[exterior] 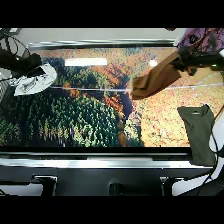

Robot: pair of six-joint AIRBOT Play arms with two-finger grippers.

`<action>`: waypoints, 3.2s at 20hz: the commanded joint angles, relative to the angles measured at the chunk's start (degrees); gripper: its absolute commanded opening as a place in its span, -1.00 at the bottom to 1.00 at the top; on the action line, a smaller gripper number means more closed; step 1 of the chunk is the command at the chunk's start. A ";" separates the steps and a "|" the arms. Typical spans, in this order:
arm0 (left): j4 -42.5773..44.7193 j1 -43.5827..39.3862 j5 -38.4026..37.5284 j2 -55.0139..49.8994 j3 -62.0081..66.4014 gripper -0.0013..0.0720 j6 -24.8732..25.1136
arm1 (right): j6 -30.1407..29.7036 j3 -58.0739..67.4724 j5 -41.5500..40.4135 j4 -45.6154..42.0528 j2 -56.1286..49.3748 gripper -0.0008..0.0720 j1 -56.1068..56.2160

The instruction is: Fold the clothes and pants, and hang the long-sleeved shirts on hangers.

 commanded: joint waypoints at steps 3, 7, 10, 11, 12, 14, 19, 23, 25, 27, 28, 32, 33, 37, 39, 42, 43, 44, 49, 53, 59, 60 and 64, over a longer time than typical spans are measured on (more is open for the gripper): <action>0.00 -0.02 0.02 0.00 0.02 -0.92 -0.02 | 9.53 2.54 -0.98 -7.17 1.22 -0.91 -7.89; 0.00 -0.04 -0.02 0.00 0.02 -0.93 -0.04 | 14.82 2.54 -1.05 -14.10 3.32 -0.91 -11.89; -0.02 -0.04 -0.68 0.00 0.02 -0.92 -0.02 | 17.07 2.54 -0.68 -20.52 5.66 -0.91 -13.44; -0.04 -0.04 -1.03 0.00 0.02 -0.92 -0.02 | 17.16 2.54 -0.22 -23.85 6.43 -0.91 -13.42; -0.02 -0.04 -1.51 0.00 0.02 -0.92 -0.02 | 17.33 2.54 0.63 -26.21 6.99 -0.91 -13.38; -0.02 -0.02 -2.16 0.00 0.02 -0.92 0.00 | 17.73 2.54 3.19 -29.35 7.67 -0.91 -13.38; -0.02 -0.02 -2.80 0.00 0.02 -0.92 0.00 | 17.75 2.54 11.65 -33.99 8.81 -0.91 -13.38; -0.02 -0.02 -3.39 0.00 0.02 -0.93 0.02 | 16.57 2.51 20.13 -37.03 9.07 -0.91 -13.38; -0.02 -0.02 -3.76 0.00 0.02 -0.92 0.04 | 13.03 0.83 22.38 -38.99 9.90 -0.90 -13.38; 0.00 -0.02 -3.85 0.00 0.02 -0.92 0.04 | 12.00 -3.91 23.54 -42.84 12.24 -0.90 -13.38; 0.00 -0.02 -3.85 0.00 0.02 -0.92 0.04 | 12.00 -6.88 23.23 -45.03 13.79 -0.90 -13.38; -0.02 -0.02 -3.85 0.00 0.02 -0.92 0.04 | 12.57 -18.82 20.35 -47.28 20.00 -0.91 -15.98; -0.02 -0.02 -3.85 0.00 0.02 -0.92 0.04 | 12.68 -20.79 20.28 -47.25 21.03 -0.91 -17.29; 0.00 -0.02 -3.82 -0.02 0.02 -0.92 0.02 | 13.05 -28.04 19.47 -47.10 25.11 -0.91 -21.68; -0.02 -0.02 -3.82 -0.02 0.02 -0.92 0.02 | 12.96 -32.26 18.88 -47.39 26.73 -0.91 -21.94; 0.00 -0.02 -3.85 -0.02 0.02 -0.92 0.02 | 12.98 -39.23 18.58 -48.35 28.94 -0.91 -21.92; -0.02 -0.02 -3.82 -0.02 0.02 -0.92 0.02 | 13.00 -41.53 18.03 -49.03 29.88 -0.91 -21.92; -0.02 -0.02 -3.82 -0.02 0.02 -0.92 0.02 | 13.05 -43.85 17.44 -49.94 30.82 -0.91 -21.92; -0.02 -0.02 -3.82 -0.02 0.02 -0.92 0.02 | 15.21 -52.46 17.07 -54.25 33.40 -0.91 -21.92; -0.02 -0.02 -3.82 -0.02 0.02 -0.93 0.04 | 16.90 -57.13 17.27 -57.75 34.80 -0.90 -21.92; -0.02 -0.04 -3.82 -0.02 0.02 -0.92 0.04 | 17.84 -60.81 18.21 -59.80 35.26 -0.90 -21.94; -0.02 -0.02 -3.82 -0.02 0.02 -0.92 0.02 | 18.21 -60.92 18.16 -59.84 35.26 -0.90 -21.92; 0.00 -0.04 -3.82 -0.02 0.02 -0.92 0.02 | 18.18 -60.76 15.89 -59.84 35.26 0.07 -21.88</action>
